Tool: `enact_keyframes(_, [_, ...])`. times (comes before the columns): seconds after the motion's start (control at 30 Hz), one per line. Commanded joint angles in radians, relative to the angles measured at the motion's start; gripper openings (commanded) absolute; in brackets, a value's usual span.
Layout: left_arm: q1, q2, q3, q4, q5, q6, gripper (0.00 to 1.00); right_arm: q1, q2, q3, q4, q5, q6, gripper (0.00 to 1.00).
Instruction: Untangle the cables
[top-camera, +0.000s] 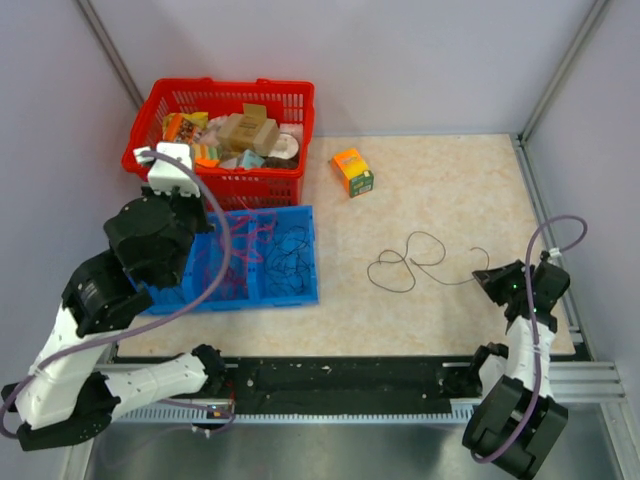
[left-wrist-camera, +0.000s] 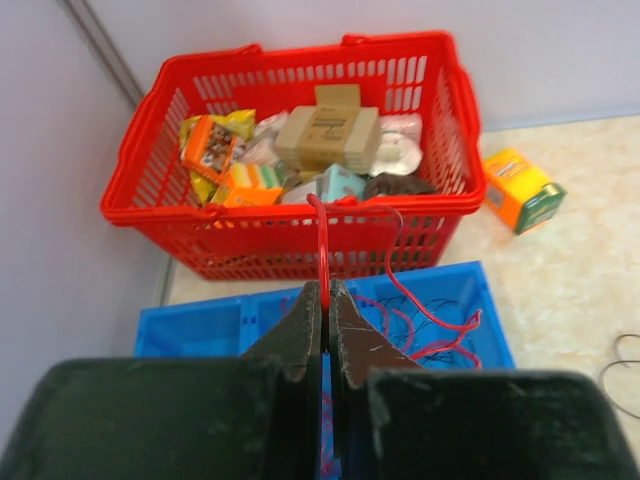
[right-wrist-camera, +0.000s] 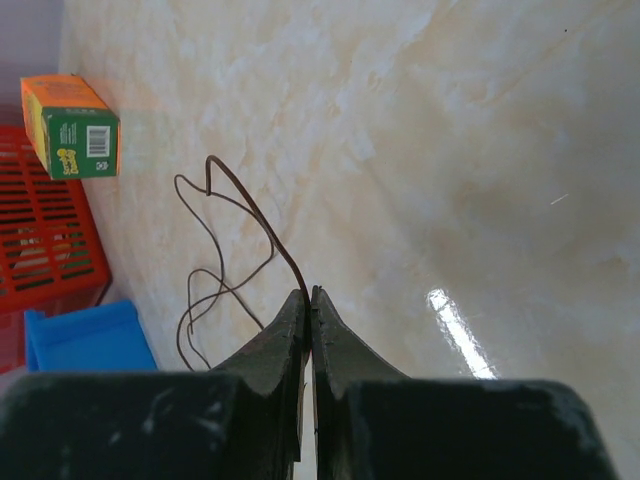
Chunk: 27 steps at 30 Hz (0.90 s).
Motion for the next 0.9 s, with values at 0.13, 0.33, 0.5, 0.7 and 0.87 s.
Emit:
enact_keyframes(0.13, [0.078, -0.027, -0.032, 0.079, -0.089, 0.018, 0.00, 0.010, 0.004, -0.027, 0.098, -0.070, -0.009, 0.00])
enact_keyframes(0.33, [0.087, -0.003, -0.037, 0.113, -0.108, 0.093, 0.00, 0.013, 0.016, -0.033, 0.110, -0.080, -0.005, 0.00])
enact_keyframes(0.5, [0.090, 0.023, -0.005, 0.107, -0.155, 0.118, 0.00, 0.013, 0.013, -0.035, 0.115, -0.079, -0.005, 0.00])
enact_keyframes(0.7, [0.110, -0.012, -0.127, 0.149, -0.198, 0.124, 0.00, 0.016, 0.019, -0.036, 0.117, -0.082, -0.005, 0.00])
enact_keyframes(0.87, [0.147, -0.027, -0.274, 0.089, -0.149, -0.038, 0.00, 0.018, 0.024, -0.038, 0.124, -0.079, -0.004, 0.00])
